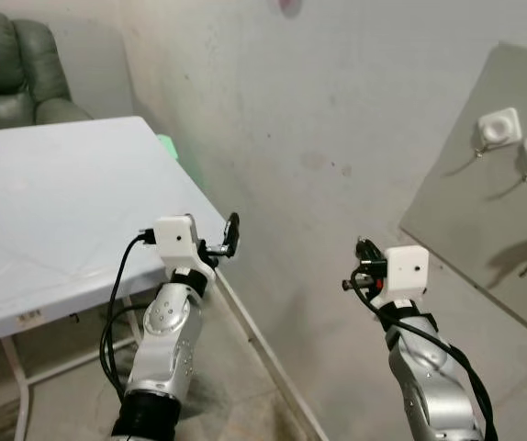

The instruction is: Hang keys on a hook

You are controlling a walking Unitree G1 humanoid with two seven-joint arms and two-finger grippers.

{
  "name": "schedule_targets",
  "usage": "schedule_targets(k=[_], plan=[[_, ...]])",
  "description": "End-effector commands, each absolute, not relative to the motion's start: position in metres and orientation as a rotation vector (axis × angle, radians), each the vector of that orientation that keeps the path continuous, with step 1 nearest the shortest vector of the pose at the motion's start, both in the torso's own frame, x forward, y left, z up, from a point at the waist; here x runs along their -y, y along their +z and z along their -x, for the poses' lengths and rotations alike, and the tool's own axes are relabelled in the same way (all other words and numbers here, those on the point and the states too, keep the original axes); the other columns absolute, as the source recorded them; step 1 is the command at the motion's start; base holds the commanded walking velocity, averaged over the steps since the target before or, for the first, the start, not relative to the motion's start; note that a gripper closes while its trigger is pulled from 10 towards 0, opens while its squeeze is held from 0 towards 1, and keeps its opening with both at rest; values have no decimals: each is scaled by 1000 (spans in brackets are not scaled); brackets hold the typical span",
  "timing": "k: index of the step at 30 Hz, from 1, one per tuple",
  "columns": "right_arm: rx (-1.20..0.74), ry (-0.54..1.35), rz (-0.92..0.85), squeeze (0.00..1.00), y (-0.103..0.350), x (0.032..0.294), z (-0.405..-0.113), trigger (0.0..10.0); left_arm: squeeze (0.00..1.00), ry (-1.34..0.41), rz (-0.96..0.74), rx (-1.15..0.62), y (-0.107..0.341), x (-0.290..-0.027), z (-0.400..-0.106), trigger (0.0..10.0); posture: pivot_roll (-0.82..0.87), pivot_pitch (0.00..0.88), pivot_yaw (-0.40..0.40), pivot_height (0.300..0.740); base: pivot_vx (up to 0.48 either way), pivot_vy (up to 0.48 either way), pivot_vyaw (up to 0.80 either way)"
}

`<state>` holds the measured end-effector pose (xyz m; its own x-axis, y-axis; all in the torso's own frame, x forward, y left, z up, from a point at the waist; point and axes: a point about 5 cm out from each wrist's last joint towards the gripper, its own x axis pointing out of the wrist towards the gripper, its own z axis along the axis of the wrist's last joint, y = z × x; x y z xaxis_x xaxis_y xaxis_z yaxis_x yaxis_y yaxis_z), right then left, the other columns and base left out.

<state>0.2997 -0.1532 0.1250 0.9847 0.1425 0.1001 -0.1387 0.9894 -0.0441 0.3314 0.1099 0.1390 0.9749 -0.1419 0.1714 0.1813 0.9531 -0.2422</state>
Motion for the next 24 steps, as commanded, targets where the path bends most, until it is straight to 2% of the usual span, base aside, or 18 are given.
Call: schedule_targets(k=[1, 24], plan=[[129, 152, 43, 0, 131, 155, -298, 10000, 0, -158, 269, 147, 140, -107, -332, 10000, -1, 0, -100, 740, 0, 0, 0], [133, 138, 38, 0, 133, 162, -300, 10000, 0, -160, 283, 123, 137, -107, -329, 10000, 0, 15, -92, 740, 0, 0, 0]])
